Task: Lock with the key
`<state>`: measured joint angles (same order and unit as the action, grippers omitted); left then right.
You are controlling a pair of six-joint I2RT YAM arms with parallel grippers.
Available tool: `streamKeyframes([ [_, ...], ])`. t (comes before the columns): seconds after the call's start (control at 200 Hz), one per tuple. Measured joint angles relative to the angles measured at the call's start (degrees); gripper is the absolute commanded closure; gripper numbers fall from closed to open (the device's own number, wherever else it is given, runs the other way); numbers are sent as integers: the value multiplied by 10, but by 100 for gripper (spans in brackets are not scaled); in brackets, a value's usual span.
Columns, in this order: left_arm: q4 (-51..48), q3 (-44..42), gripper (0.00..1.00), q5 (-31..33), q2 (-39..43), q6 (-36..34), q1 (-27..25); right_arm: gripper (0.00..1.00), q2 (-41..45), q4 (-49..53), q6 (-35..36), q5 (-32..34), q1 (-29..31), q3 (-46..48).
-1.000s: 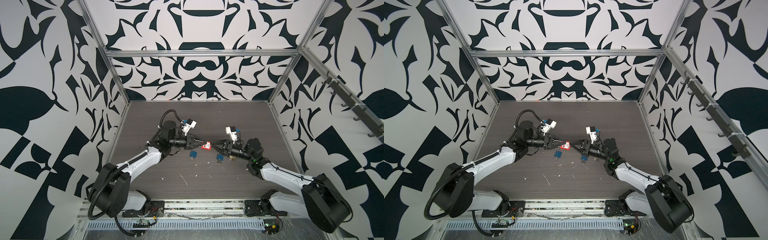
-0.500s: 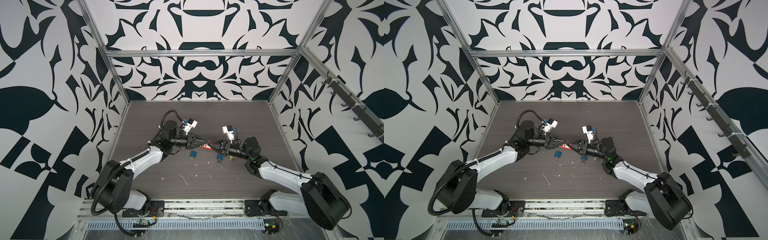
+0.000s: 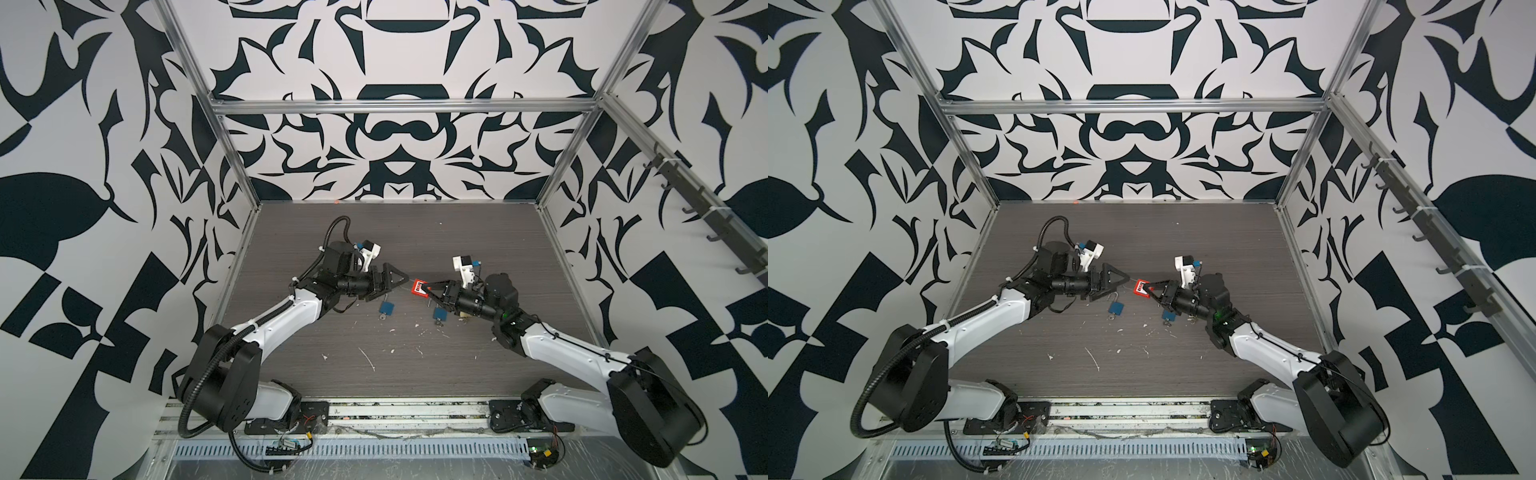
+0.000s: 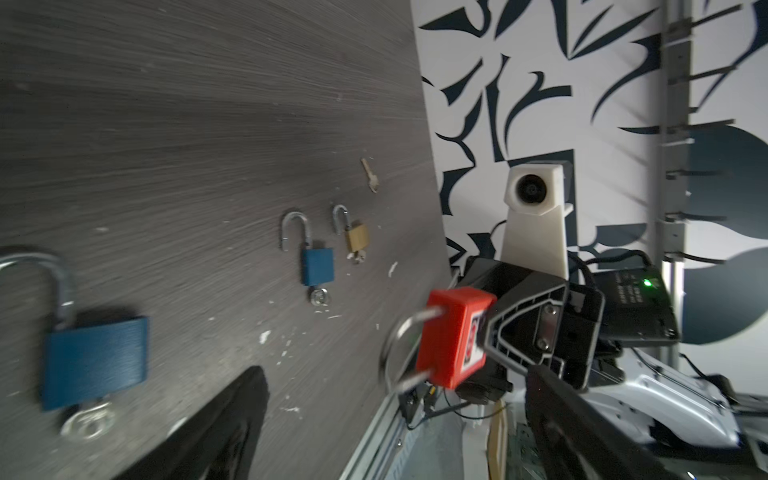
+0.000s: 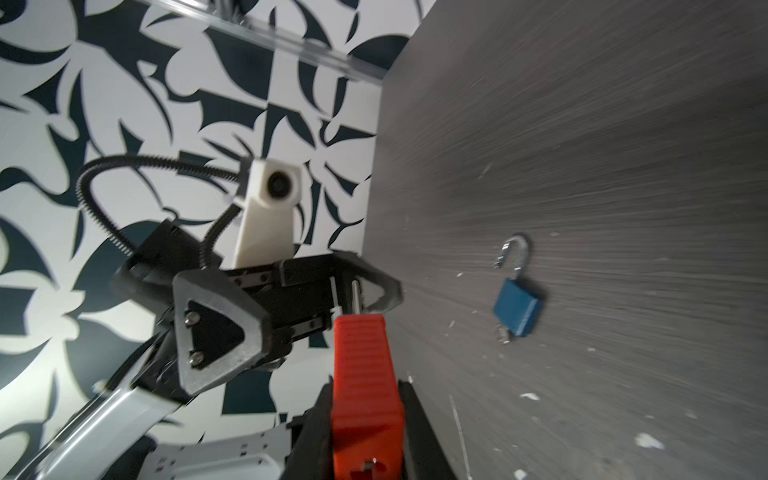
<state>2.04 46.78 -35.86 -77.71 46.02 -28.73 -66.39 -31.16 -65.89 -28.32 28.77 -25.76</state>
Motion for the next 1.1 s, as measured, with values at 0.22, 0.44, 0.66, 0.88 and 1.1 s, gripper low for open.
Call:
streamKeyframes([
  [0.22, -44, -9, 1, 71, 102, -16, 15, 100, -6, 61, 1, 163, -22, -4],
  [0.44, -51, -33, 0, 93, 132, -17, 17, 100, -69, 47, -20, 273, -32, 0],
  [0.66, -62, -52, 0, 95, 136, -17, 17, 100, -73, 16, -43, 329, -54, 21],
  [0.88, -60, -52, 1, 94, 136, -15, 17, 100, -115, -21, -68, 336, -77, 52],
  [1.1, -57, -53, 0, 90, 136, -14, 17, 100, -141, -41, -73, 343, -84, 69],
])
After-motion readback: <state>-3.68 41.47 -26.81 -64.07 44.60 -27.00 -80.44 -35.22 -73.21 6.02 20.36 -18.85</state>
